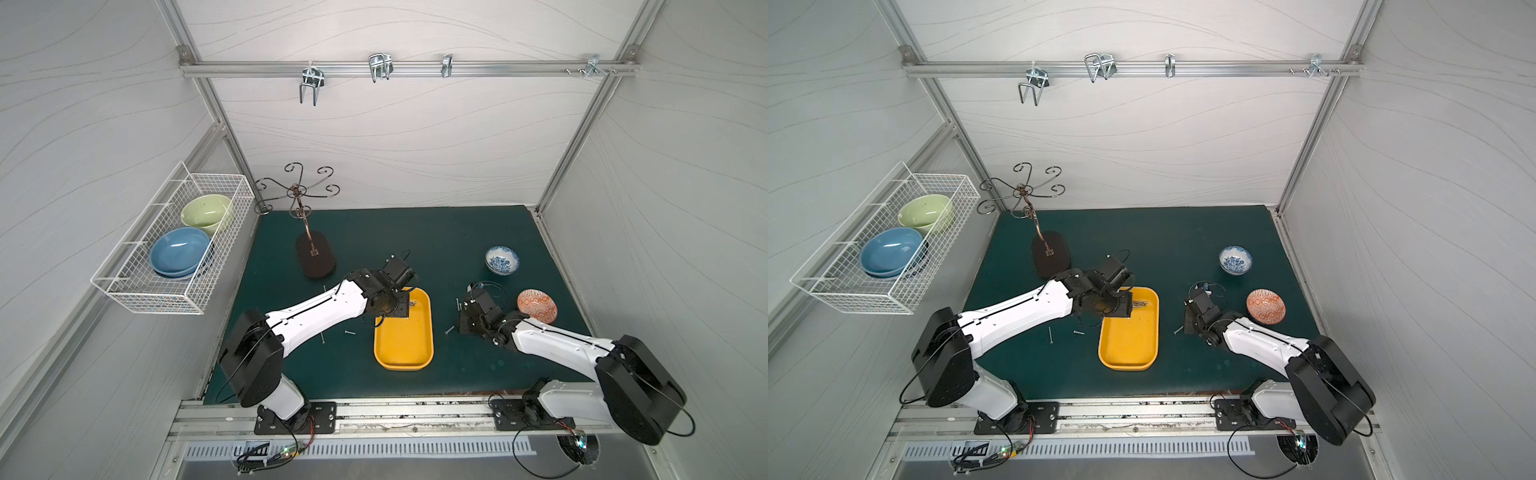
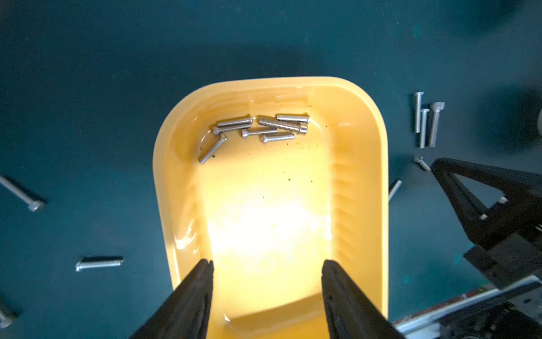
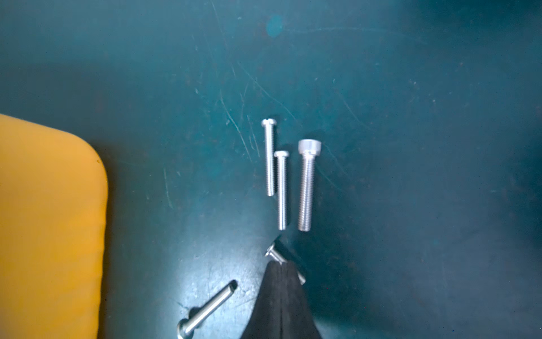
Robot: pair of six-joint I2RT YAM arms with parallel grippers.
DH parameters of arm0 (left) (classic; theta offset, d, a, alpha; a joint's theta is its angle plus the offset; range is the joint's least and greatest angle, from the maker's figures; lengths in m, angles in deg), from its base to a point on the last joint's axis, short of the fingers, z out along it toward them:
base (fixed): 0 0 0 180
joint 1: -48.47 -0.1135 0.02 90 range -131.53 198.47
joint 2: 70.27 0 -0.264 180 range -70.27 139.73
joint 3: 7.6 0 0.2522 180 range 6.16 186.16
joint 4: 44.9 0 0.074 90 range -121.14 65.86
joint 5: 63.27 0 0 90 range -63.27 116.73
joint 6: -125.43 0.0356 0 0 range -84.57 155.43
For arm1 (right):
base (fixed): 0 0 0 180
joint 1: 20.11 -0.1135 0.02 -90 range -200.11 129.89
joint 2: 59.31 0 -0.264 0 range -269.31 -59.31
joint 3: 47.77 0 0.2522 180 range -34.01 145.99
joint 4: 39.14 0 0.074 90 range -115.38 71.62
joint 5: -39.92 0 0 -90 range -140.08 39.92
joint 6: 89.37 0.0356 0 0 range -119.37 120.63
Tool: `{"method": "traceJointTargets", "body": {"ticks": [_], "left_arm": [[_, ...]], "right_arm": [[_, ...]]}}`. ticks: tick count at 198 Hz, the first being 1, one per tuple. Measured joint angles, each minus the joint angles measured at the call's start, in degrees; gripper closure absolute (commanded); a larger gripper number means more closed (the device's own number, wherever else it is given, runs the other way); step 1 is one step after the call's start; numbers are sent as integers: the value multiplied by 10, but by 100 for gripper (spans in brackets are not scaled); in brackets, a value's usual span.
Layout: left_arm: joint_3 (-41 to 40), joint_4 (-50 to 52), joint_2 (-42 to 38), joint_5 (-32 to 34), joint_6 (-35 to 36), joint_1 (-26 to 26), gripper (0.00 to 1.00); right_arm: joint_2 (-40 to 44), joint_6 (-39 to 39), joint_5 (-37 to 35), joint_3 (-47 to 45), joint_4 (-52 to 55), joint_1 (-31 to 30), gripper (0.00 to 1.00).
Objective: Take out the screws from the storage box
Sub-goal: Place the screw at the center of the board.
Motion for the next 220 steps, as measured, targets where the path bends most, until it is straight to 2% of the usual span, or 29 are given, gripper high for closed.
{"method": "traceJointTargets", "body": {"ticks": [69, 146, 174, 220], "left_arm": [[12, -14, 50, 51, 43, 0, 42], [29, -28, 92, 71, 70, 0, 43], [33, -29, 112, 83, 79, 0, 42], [35, -43, 157, 104, 96, 0, 43]], "right_arm": [[-20, 0, 3, -6, -21, 1, 100], [-23, 0, 4, -7, -31, 1, 100], [-17, 0, 6, -12, -34, 1, 94], [41, -3, 11, -38, -35, 1, 90]]}}
